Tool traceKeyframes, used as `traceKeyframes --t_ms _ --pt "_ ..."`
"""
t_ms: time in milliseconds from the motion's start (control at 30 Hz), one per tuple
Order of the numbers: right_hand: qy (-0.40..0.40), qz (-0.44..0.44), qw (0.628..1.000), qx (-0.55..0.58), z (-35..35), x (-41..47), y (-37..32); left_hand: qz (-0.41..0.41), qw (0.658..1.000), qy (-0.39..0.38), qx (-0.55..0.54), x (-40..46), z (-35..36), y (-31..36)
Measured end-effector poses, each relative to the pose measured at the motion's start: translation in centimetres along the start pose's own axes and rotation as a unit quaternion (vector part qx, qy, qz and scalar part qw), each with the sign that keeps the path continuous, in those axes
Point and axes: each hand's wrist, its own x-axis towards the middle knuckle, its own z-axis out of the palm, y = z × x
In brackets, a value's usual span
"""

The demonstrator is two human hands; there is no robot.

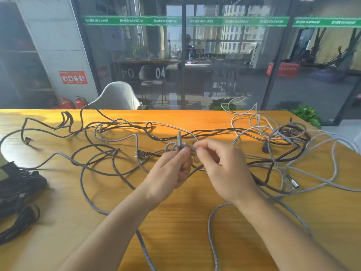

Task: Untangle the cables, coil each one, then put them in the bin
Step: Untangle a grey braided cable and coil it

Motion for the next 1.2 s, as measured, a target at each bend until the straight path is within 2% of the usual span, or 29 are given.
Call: traceKeyframes --t_ms 100,267,433,533,633,700,767,867,933,1067,1200 --pt "-0.072 0.034 0.993 0.090 -0.3 0.1 -0.3 0.021 0.999 0.040 -0.016 0.0 0.2 0.2" --pt "-0.113 0.028 0.986 0.122 -0.4 0.1 -0.2 0.074 0.990 0.108 0.054 0.0 0.6 0.1" --pt "-0.152 0.026 0.979 0.134 -0.8 0.7 0.7 0.078 0.985 0.143 0.060 0.4 0.6 -0.3" --pt "-0.152 0.010 0.986 0.068 -1.3 0.9 1.2 0.071 0.977 0.176 0.093 0.8 -0.2 -0.9" --pt "-0.159 0.015 0.982 -0.102 -2.7 1.5 2.0 0.047 0.974 0.215 0.061 1.1 -1.6 -1.2" --pt "-0.172 0.032 0.973 -0.152 -3.9 2.0 2.7 0.032 0.971 0.234 0.037 1.2 -2.5 -1.1" --pt "-0.186 0.052 0.974 -0.122 -5.0 2.3 3.2 0.027 0.971 0.237 0.023 1.1 -2.9 -1.1" --pt "-0.226 0.115 0.967 0.014 -6.3 2.6 3.4 0.023 0.972 0.232 0.017 1.0 -3.0 -1.0" --pt "-0.201 0.154 0.965 0.063 -6.5 2.6 4.0 0.028 0.973 0.230 0.010 0.9 -3.1 -0.8" --pt "-0.023 0.233 0.966 0.111 -5.1 2.9 5.7 0.035 0.976 0.213 0.004 0.7 -2.9 -0.1" --pt "0.125 0.294 0.923 0.216 -4.5 3.4 7.0 0.041 0.982 0.185 0.000 0.2 -2.3 0.4"
